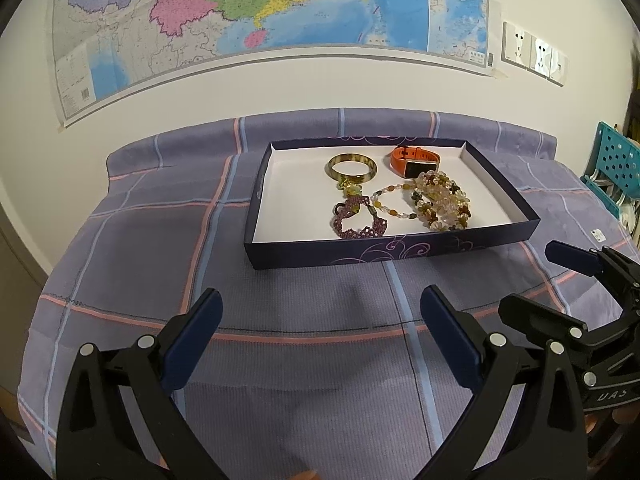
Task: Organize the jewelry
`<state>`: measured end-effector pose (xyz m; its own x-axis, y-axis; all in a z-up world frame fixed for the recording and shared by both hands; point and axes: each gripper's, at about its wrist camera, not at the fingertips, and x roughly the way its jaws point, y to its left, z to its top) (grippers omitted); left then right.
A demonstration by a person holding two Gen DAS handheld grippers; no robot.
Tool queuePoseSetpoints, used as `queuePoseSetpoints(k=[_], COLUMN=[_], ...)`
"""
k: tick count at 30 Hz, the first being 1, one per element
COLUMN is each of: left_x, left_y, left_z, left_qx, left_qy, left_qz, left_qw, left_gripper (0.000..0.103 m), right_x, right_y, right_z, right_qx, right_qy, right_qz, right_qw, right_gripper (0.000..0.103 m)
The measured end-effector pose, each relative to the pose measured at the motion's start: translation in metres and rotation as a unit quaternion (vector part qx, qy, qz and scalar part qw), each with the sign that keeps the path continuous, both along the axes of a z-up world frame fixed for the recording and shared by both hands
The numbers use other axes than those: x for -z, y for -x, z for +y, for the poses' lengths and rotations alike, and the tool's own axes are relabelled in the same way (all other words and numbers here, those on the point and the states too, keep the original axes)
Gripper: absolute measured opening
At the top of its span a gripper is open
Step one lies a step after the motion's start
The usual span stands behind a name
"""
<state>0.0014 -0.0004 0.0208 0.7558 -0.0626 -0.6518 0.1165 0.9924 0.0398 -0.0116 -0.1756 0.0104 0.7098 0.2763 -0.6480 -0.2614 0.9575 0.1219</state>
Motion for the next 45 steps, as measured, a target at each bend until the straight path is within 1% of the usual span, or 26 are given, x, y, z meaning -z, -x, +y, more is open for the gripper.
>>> queuePoseSetpoints(k=[31,45], left_x=[0.009,0.01], left_y=[0.001,0.002], left_z=[-0.004,-0.005], left_qx=[0.002,0.004], left_qy=[-0.001,-0.003], left_qz=[0.014,0.014], left_qw=[0.9999,0.9999], left_gripper=[0.098,0.097], right_x=[0.008,0.008], right_y=[0.001,0.0], right_z=[0.0,-0.001], right_qx=[0.003,0.003], right_qy=[-0.002,-0.004], right_qz=[0.014,0.016], right_qw=[1.0,1.0], right_gripper=[0.096,0.096])
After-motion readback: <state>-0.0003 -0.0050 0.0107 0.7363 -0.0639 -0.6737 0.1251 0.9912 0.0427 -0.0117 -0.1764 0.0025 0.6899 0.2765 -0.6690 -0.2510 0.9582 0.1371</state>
